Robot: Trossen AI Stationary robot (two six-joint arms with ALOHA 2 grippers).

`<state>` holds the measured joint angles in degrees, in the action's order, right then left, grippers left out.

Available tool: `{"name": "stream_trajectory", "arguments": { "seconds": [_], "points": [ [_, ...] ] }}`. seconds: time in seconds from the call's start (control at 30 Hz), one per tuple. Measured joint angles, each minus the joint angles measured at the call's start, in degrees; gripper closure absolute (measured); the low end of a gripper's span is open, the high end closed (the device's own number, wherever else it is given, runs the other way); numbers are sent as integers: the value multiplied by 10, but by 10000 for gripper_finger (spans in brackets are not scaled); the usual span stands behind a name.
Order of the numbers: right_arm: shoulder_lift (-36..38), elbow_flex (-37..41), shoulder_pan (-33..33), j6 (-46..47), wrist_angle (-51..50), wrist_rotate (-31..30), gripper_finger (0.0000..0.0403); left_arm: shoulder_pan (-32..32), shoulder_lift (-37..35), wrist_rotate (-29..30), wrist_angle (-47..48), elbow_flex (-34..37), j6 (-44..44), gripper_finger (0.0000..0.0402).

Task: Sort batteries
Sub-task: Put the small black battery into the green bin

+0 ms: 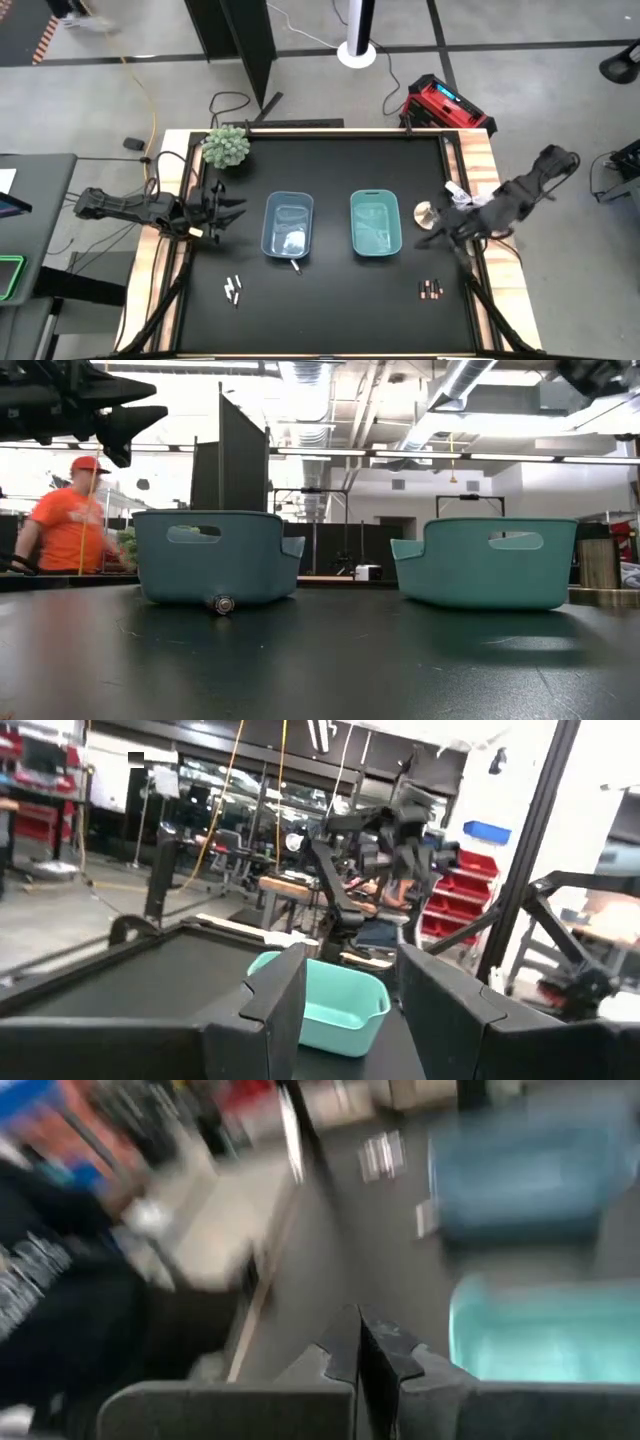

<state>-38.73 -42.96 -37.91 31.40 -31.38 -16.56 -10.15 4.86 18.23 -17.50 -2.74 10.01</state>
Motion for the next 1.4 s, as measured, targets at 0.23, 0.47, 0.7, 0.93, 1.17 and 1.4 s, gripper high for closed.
{"name": "stream_trajectory", "arguments": {
  "seconds": [0.23, 0.47, 0.7, 0.93, 1.17, 1.4],
  "points": [
    [-209, -91, -96, 292, -223, 50, 377, 0, 0, -18, 1, 0, 12, 249],
    [-329, -124, -164, 457, -238, 71, 377, 0, 0, -19, 1, -1, 8, 249],
    [-387, -124, -187, 654, -290, 83, 382, 0, 0, -15, -2, -1, -13, 249],
    [-424, -124, -221, 789, -308, 100, 395, 0, 0, -15, 2, -1, -18, 249],
    [-460, -123, -250, 904, -308, 100, 345, 0, 0, -15, 14, -1, -20, 249],
    [-497, -108, -262, 943, -276, 100, 297, 0, 0, -15, 17, -1, -20, 249]
  ]
}}
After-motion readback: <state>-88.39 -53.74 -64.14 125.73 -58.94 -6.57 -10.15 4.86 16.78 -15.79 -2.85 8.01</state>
